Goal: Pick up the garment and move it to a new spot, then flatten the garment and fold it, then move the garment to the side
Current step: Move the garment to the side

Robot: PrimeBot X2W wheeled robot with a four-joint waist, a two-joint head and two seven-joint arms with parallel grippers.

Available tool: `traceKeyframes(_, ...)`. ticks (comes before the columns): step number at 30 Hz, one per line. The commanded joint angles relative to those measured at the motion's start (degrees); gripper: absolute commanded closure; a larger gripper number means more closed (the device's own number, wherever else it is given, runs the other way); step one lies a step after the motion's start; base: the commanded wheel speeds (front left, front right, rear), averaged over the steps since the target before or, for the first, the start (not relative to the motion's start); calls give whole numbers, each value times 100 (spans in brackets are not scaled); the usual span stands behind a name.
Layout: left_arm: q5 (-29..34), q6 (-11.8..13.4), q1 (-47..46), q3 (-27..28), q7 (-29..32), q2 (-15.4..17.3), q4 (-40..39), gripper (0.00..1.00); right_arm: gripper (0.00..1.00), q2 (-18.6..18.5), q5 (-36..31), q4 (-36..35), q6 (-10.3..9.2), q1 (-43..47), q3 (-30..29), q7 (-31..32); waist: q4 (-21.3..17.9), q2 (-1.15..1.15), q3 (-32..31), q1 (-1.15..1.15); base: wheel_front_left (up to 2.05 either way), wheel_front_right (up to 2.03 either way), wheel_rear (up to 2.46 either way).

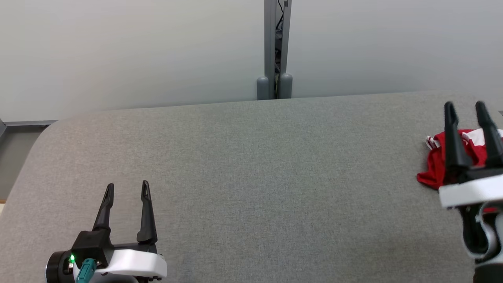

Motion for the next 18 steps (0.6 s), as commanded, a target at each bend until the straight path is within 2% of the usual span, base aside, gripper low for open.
traceKeyframes(1,29,-5,48,37,-19,23,-25,0,0,57,-137,-139,0,224,-28,2,62,0,-74,0,0,0,0)
traceKeyframes(4,-67,32,159,66,-19,22,-4,0,0,299,-399,-345,0,585,-171,2,122,0,-166,0,0,0,0)
traceKeyframes(11,-220,-92,439,5,-19,22,174,0,0,830,-808,-483,0,1211,-329,2,101,0,-348,0,0,0,0)
traceKeyframes(18,-372,-39,616,-263,-19,23,337,0,0,1026,-1119,-329,1,1642,-129,2,22,0,-434,0,0,0,0)
